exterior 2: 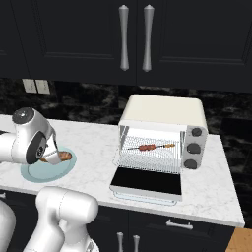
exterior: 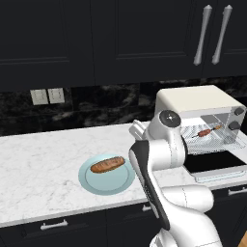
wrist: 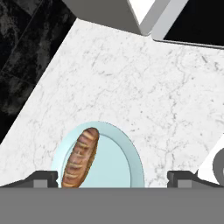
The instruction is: Pick up the kebab skewer and baguette bread, and place them inside the toaster oven. Close the toaster oven door and start by setting the timer.
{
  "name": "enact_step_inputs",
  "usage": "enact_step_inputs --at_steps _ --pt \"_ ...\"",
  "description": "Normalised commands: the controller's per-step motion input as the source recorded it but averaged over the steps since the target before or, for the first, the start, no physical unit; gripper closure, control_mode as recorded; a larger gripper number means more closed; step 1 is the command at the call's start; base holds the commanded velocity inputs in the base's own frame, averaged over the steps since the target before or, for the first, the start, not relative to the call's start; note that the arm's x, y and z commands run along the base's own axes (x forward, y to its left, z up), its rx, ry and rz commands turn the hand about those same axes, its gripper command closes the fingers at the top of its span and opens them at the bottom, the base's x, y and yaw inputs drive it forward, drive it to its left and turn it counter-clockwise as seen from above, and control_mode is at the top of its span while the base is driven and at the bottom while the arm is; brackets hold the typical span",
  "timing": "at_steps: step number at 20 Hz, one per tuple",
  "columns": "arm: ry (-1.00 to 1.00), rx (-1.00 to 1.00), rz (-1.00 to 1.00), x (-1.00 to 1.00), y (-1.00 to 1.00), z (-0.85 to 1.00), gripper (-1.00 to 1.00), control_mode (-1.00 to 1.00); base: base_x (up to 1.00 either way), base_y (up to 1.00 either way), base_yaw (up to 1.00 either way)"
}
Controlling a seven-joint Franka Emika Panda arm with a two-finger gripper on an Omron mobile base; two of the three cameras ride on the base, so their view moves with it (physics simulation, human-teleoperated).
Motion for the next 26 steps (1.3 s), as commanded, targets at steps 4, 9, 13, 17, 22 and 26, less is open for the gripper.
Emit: enact_step_inputs --at_steps 4,9,13,17,22,26 --pt "0.02 0.00 0.18 0.00 0.56 -0.08 -1.00 -1.00 0.00 0.00 0.00" --pt "0.01 0.01 0.16 0.14 0.12 -0.22 -1.00 -1.00 0.00 0.00 0.00" --pt "0.02 0.00 0.11 0.37 0.23 -0.24 -1.00 -1.00 0.00 0.00 0.00" --pt "0.05 0.00 0.04 0.37 0.19 -0.14 -1.00 -1.00 0.00 0.00 0.00" --pt "0.14 0.00 0.00 0.24 0.11 -0.36 -1.00 -1.00 0.00 0.00 0.00" --pt "0.13 0.02 0.00 0.19 0.05 -0.24 -1.00 -1.00 0.00 0.00 0.00"
